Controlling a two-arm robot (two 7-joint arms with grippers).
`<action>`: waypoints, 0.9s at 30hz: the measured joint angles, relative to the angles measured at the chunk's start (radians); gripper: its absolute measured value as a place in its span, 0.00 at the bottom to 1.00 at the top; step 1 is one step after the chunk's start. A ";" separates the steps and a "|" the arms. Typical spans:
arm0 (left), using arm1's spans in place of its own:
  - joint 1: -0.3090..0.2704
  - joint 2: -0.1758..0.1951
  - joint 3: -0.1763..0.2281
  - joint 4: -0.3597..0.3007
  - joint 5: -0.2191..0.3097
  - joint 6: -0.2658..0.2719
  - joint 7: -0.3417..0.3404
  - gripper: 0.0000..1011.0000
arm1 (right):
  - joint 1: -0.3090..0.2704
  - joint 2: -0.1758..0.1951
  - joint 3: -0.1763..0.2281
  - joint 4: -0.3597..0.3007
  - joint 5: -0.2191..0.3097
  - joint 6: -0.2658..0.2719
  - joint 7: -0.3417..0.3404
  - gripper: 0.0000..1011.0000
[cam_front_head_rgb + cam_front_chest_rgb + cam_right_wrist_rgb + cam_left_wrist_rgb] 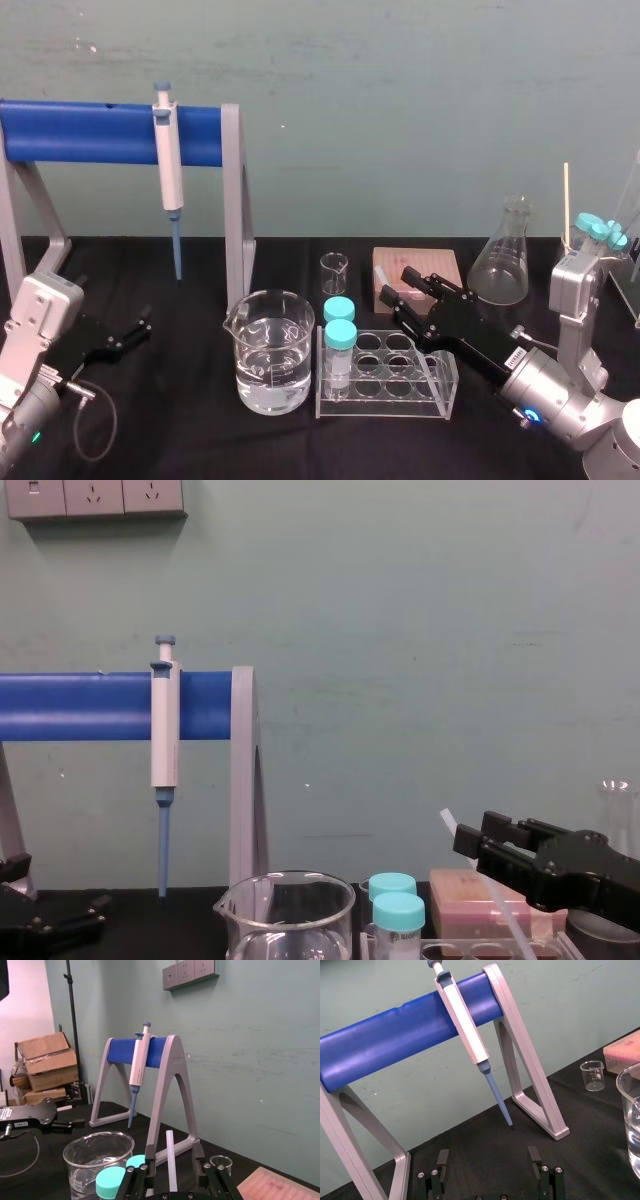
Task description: Pick up the stirring rod with one hand, then place it down.
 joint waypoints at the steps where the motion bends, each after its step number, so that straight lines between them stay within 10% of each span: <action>1: 0.000 0.000 0.000 0.000 0.000 0.000 0.000 0.99 | 0.000 0.000 0.000 0.000 0.000 0.000 0.000 0.49; 18: 0.000 0.000 0.000 0.000 0.000 0.000 0.000 0.99 | 0.000 0.000 0.000 0.000 0.001 -0.001 0.001 0.98; 27: 0.000 0.000 0.000 0.000 0.000 0.000 0.000 0.99 | -0.029 -0.001 0.041 -0.049 -0.058 -0.071 -0.092 0.99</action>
